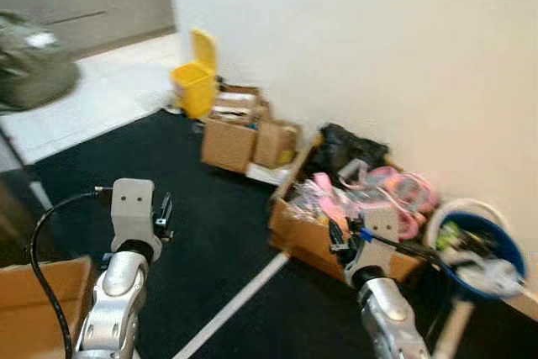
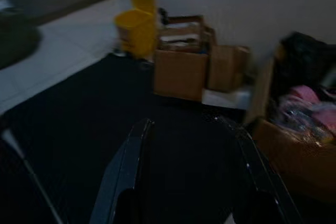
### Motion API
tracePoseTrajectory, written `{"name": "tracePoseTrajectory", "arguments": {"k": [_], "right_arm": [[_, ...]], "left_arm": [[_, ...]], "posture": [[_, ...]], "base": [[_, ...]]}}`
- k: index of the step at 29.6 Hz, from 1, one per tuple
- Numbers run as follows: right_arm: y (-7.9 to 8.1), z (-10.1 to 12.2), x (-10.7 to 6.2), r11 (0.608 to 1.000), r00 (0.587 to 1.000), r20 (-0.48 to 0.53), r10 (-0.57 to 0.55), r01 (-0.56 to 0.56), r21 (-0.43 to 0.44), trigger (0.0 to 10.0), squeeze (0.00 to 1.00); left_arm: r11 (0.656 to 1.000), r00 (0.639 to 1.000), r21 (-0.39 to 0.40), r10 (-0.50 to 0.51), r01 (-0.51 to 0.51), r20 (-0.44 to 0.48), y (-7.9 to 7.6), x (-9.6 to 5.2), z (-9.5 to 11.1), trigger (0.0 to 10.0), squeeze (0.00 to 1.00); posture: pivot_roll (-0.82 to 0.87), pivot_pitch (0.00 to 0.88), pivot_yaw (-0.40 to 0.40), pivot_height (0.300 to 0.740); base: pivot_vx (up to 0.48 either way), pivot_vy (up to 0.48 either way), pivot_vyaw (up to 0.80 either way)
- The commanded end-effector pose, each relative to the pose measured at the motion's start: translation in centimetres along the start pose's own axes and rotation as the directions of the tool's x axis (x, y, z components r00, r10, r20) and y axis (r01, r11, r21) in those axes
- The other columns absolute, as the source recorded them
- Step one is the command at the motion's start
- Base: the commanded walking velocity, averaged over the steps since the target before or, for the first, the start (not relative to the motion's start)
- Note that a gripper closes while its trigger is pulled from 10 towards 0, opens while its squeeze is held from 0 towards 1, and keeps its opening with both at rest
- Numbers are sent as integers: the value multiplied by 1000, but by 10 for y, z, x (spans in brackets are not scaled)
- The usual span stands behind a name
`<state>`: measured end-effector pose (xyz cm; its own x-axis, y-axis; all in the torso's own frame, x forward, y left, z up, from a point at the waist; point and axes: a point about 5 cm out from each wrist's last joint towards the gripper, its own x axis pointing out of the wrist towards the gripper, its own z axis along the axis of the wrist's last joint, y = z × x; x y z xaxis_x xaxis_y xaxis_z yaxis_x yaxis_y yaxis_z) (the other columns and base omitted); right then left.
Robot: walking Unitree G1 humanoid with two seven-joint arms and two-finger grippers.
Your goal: Picking trash to rubbish bin
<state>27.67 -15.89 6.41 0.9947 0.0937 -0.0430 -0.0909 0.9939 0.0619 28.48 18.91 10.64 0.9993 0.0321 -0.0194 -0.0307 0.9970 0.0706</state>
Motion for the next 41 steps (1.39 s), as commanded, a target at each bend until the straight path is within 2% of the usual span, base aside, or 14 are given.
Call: {"name": "tracePoseTrajectory", "arguments": {"k": [1, 41], "right_arm": [[-3, -2, -1, 1000, 1000, -11, -8, 8, -10, 10000, 0], [-1, -3, -2, 1000, 1000, -16, 2, -2, -14, 10000, 0]], "left_arm": [[1000, 1000, 2, 1, -1, -12, -1, -1, -4, 10000, 0], [1000, 1000, 1, 1, -1, 1, -1, 1, -4, 10000, 0]], "posture": [[6, 51, 26, 740], [7, 42, 20, 740]], "base": [[0, 0, -800], [0, 0, -800]]}}
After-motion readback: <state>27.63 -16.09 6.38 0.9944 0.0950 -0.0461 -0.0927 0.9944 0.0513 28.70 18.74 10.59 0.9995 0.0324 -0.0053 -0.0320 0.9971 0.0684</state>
